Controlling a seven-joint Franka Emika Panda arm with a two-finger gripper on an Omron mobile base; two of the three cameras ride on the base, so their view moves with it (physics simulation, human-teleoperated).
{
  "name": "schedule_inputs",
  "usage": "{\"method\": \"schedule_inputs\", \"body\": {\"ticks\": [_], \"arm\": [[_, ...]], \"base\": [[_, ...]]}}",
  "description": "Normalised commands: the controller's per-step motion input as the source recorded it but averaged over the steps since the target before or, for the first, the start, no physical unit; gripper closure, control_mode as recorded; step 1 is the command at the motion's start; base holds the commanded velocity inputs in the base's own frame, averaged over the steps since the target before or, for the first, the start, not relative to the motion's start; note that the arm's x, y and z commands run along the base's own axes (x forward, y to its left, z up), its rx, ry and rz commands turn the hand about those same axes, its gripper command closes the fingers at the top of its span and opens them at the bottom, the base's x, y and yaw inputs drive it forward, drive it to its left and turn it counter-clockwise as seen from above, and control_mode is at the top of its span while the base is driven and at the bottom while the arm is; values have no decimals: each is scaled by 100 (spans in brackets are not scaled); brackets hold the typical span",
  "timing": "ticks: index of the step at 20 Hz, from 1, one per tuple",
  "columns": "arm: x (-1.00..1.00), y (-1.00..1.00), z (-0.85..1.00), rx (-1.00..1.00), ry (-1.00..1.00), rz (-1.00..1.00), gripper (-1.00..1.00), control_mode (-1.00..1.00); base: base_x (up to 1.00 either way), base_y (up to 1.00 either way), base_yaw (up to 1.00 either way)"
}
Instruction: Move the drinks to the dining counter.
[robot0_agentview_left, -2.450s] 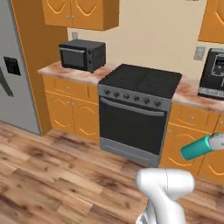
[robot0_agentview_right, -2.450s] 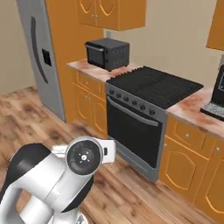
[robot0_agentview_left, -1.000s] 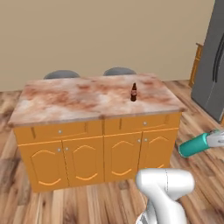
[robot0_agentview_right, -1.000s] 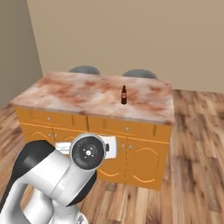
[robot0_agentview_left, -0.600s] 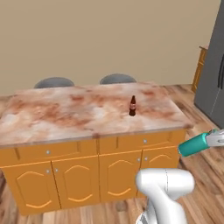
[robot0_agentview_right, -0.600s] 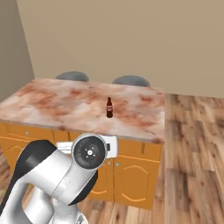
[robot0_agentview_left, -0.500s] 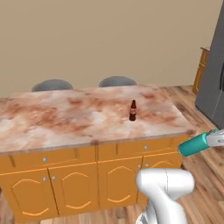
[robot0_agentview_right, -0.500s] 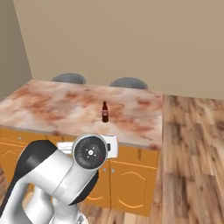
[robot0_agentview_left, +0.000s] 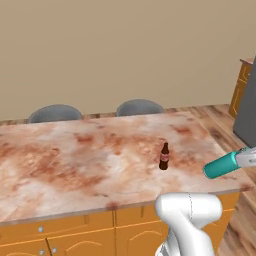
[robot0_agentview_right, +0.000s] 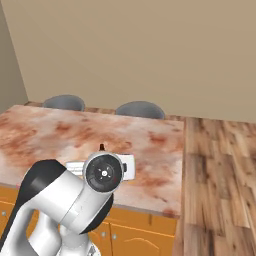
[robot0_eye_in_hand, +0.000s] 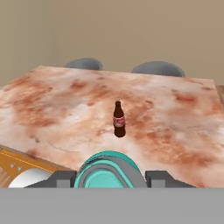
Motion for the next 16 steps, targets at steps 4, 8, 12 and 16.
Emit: {"method": "schedule_inputs", "body": {"ticks": [4, 8, 12, 16], "arm": [[0, 0, 0, 0, 0, 0, 100, 100], [0, 0, 0, 0, 0, 0, 100, 100], [0, 0, 0, 0, 0, 0, 100, 100], [1, 0, 0, 0, 0, 0, 100, -100]], "base": [[58, 0, 0], [32, 0, 0], [6, 0, 2], [0, 0, 0]]}}
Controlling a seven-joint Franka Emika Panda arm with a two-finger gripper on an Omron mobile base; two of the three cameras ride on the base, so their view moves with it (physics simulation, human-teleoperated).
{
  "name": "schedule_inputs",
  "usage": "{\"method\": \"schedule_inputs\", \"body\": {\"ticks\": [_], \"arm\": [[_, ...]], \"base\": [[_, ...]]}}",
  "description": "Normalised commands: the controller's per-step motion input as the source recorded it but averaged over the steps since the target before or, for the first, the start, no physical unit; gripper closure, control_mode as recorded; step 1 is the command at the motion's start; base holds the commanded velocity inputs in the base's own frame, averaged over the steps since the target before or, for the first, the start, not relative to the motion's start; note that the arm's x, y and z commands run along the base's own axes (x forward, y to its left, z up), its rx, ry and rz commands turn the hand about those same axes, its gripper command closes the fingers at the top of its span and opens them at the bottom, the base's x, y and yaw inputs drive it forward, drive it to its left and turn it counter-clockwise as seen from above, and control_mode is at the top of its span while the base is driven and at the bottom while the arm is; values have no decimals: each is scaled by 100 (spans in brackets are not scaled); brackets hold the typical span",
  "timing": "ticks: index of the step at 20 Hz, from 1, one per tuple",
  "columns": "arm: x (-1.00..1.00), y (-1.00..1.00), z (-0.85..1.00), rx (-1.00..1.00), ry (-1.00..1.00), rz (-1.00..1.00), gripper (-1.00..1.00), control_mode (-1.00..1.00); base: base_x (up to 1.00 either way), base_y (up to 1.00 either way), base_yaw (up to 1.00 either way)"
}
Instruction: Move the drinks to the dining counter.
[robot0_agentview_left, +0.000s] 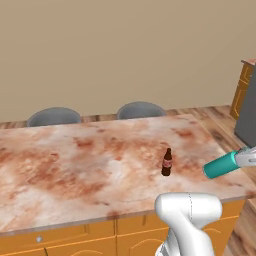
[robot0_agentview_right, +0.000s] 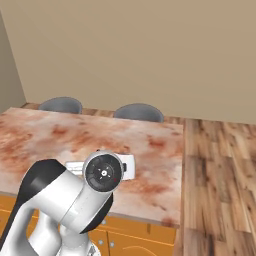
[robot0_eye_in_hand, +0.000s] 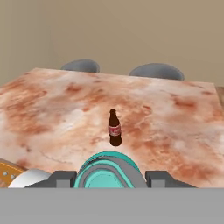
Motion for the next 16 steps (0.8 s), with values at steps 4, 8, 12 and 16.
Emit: {"method": "schedule_inputs", "body": {"ticks": [4, 8, 12, 16], "arm": [[28, 0, 0, 0, 14, 0, 100, -100], [41, 0, 0, 0, 29, 0, 100, -100], [18, -3, 0, -4, 26, -1, 100, -100], [2, -3, 0, -16, 14, -1, 100, -100]], "base": [[0, 0, 0], [0, 0, 0], [0, 0, 0], [0, 0, 0]]}}
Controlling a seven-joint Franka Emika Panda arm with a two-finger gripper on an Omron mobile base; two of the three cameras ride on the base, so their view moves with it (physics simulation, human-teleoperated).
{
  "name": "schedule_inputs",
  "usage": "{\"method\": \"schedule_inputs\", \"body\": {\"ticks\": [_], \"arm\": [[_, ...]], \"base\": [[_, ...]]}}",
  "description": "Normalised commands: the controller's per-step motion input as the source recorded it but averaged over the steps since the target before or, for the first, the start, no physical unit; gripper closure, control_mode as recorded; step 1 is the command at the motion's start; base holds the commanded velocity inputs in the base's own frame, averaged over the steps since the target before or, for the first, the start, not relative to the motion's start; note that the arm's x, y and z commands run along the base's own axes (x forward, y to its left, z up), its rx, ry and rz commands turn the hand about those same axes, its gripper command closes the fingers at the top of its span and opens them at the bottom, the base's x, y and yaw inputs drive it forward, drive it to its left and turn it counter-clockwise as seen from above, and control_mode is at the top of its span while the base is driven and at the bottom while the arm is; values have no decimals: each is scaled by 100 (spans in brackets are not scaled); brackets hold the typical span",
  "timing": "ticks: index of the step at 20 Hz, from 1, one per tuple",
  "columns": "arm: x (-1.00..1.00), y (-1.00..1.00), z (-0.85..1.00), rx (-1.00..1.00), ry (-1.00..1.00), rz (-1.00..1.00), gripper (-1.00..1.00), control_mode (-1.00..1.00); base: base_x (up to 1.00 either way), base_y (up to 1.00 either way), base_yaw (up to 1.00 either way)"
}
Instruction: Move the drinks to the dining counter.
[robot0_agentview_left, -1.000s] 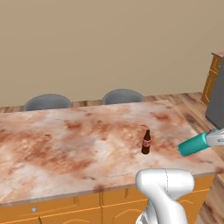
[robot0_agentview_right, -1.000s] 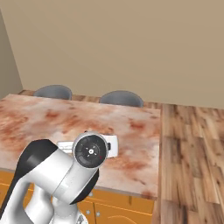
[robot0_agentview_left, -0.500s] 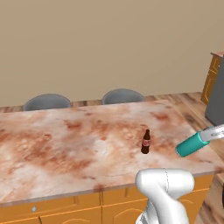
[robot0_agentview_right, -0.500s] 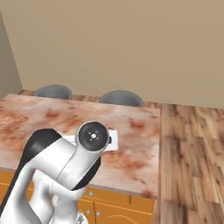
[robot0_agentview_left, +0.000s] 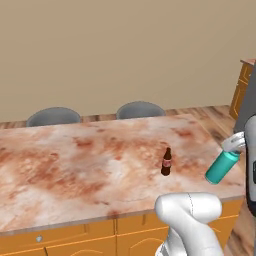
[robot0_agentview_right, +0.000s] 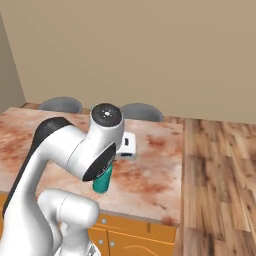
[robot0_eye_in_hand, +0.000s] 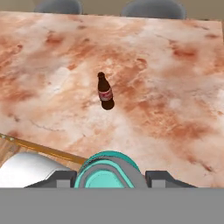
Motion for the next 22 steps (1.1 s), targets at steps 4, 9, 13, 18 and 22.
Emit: {"method": "schedule_inputs", "body": {"ticks": [4, 9, 13, 18, 22], "arm": [[8, 0, -11, -22, 2, 0, 100, -100], [10, 0, -38, -15, -4, 0, 100, -100], [19, 0, -45, -4, -10, 0, 100, -100], [30, 0, -19, 0, -2, 0, 100, -100], [35, 0, -11, 0, 0, 0, 100, -100]], "base": [[0, 0, 0], [0, 0, 0], [0, 0, 0], [0, 0, 0], [0, 0, 0]]}}
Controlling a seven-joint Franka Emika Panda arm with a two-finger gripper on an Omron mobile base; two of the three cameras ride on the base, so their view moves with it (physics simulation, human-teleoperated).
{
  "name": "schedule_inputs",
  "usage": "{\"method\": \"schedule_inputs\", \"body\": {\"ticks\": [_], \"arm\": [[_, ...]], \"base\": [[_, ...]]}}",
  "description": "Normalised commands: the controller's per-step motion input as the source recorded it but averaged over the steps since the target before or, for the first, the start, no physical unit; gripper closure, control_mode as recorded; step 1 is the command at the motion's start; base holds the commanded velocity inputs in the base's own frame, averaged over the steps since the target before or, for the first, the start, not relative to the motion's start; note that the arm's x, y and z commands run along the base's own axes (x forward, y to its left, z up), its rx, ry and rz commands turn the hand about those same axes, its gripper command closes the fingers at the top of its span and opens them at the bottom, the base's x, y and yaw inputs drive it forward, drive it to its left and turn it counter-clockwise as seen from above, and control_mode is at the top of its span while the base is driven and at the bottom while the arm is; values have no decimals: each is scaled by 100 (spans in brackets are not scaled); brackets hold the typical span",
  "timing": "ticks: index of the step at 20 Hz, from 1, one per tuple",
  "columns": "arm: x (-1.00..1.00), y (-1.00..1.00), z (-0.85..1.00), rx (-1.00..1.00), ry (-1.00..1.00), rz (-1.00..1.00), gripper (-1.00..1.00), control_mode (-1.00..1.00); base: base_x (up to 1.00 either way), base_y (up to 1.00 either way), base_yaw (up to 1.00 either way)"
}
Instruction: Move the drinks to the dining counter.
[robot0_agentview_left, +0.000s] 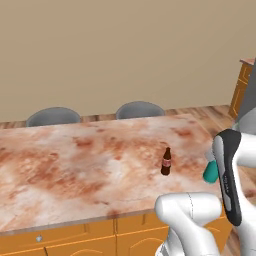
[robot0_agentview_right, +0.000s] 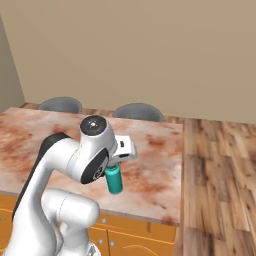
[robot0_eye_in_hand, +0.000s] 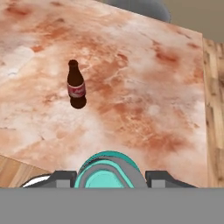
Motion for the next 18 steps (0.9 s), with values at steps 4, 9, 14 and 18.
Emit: {"method": "schedule_inputs", "body": {"ticks": [4, 9, 14, 18], "arm": [[32, 0, -11, 0, 1, 0, 100, -100], [29, 2, -20, 0, 2, 3, 100, -100], [28, 1, -21, 0, 0, 3, 100, -100], [25, 1, -21, 0, 0, 2, 100, -100]], "base": [[0, 0, 0], [0, 0, 0], [0, 0, 0], [0, 0, 0]]}}
